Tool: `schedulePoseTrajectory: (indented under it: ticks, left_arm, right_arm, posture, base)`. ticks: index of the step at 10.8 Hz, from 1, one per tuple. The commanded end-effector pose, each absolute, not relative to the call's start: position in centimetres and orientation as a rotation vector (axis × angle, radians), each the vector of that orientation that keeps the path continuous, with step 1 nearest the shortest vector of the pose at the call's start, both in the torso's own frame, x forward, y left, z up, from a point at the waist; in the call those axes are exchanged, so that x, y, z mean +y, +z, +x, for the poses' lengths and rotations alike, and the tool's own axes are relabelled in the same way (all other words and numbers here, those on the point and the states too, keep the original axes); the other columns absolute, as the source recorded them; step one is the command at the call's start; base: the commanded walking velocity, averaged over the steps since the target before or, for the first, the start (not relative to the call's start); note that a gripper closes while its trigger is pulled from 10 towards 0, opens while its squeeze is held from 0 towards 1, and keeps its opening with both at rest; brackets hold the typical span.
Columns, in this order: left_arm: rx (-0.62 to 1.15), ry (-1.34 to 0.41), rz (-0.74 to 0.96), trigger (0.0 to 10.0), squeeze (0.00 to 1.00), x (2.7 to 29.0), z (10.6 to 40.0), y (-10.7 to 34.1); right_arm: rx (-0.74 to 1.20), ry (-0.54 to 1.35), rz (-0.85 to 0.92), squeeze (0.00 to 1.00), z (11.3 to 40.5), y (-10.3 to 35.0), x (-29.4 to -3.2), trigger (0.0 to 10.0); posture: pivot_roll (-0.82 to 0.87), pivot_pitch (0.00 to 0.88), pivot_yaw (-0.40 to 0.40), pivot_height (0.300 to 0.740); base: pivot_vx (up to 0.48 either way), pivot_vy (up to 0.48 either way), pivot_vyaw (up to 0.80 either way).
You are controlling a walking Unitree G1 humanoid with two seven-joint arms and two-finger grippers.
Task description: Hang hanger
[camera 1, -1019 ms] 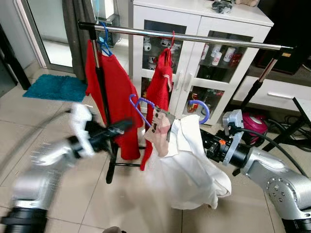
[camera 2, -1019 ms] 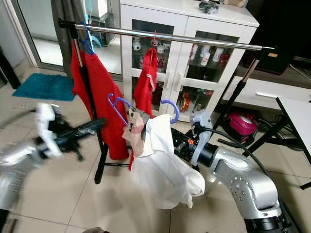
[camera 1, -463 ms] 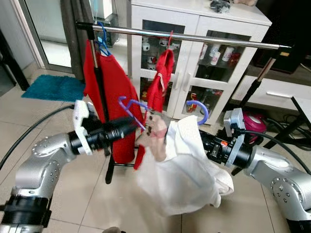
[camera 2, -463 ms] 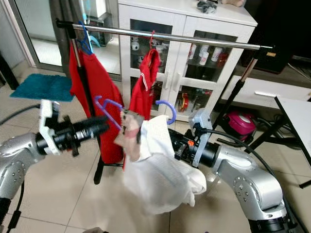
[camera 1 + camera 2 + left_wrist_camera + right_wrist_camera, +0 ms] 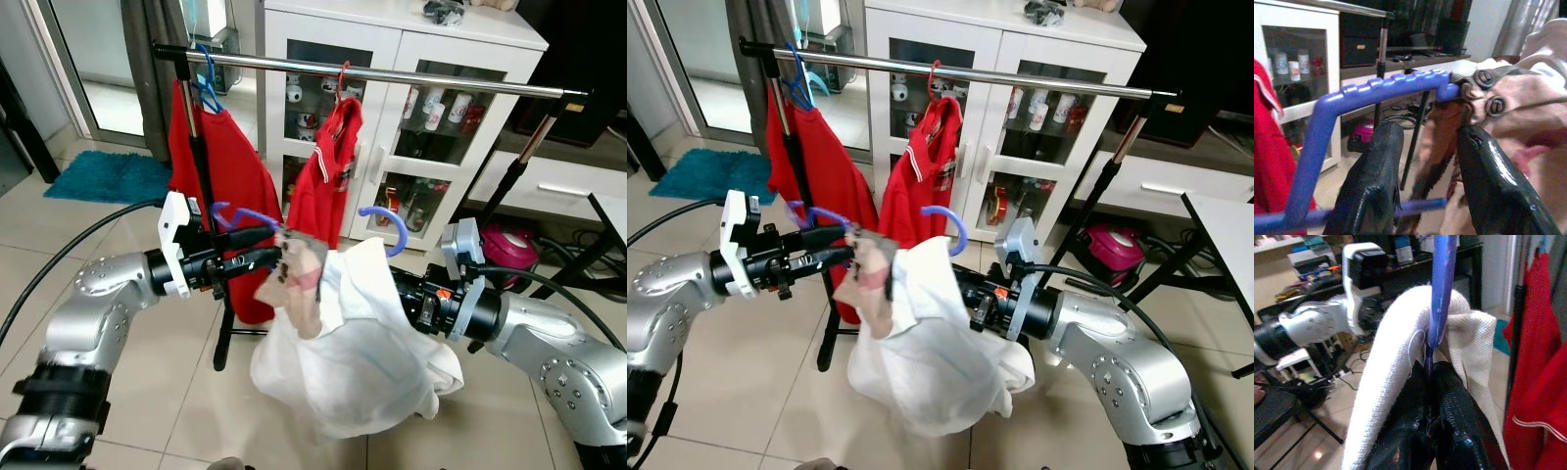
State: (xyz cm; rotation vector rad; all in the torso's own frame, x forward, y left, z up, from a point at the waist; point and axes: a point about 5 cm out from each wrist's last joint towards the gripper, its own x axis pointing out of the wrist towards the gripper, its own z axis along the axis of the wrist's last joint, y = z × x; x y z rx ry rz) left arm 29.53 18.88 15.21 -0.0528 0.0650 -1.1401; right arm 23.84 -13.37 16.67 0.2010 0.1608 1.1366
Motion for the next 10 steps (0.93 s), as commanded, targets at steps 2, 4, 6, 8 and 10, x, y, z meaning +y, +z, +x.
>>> schedulePoseTrajectory:
  ticks: [2, 4, 6, 8, 10]
  left_arm:
    - [0.056, -1.212, -0.059, 2.9, 0.0, 17.6, 29.6, 15.4]
    - [0.037, -1.251, -0.079, 0.0, 0.0, 16.6, 29.3, 15.5]
    - [0.012, -1.273, -0.066, 0.0, 0.0, 16.5, 29.1, 16.2]
    - [0.006, -1.244, -0.073, 0.0, 0.0, 16.9, 28.4, 15.8]
    - [-0.021, -1.194, -0.108, 0.0, 0.0, 16.6, 27.8, 15.7]
  right_arm:
    - [0.14, 1.15, 0.204, 0.0, 23.7, 17.1, -13.3, 10.0]
    - [0.151, 1.164, 0.211, 0.0, 23.4, 17.1, -13.3, 10.0]
    - [0.154, 1.167, 0.203, 0.0, 23.4, 17.1, -13.4, 10.0]
    - [0.16, 1.159, 0.203, 0.0, 23.4, 16.6, -13.2, 10.0]
    - [0.16, 1.145, 0.23, 0.0, 23.8, 16.4, -12.8, 10.0]
  posture:
    - [-0.12, 0.0, -0.036, 0.74]
    - [-0.11, 0.0, -0.043, 0.74]
    - [-0.12, 0.0, -0.036, 0.74]
    - [-0.11, 0.0, -0.036, 0.74]
    - [-0.08, 0.0, -0.056, 0.74]
  base:
    - [0.0, 0.0, 0.0]
    - [0.0, 0.0, 0.0]
    - [0.0, 0.0, 0.0]
    - [0.0, 0.0, 0.0]
    - [0.0, 0.0, 0.0]
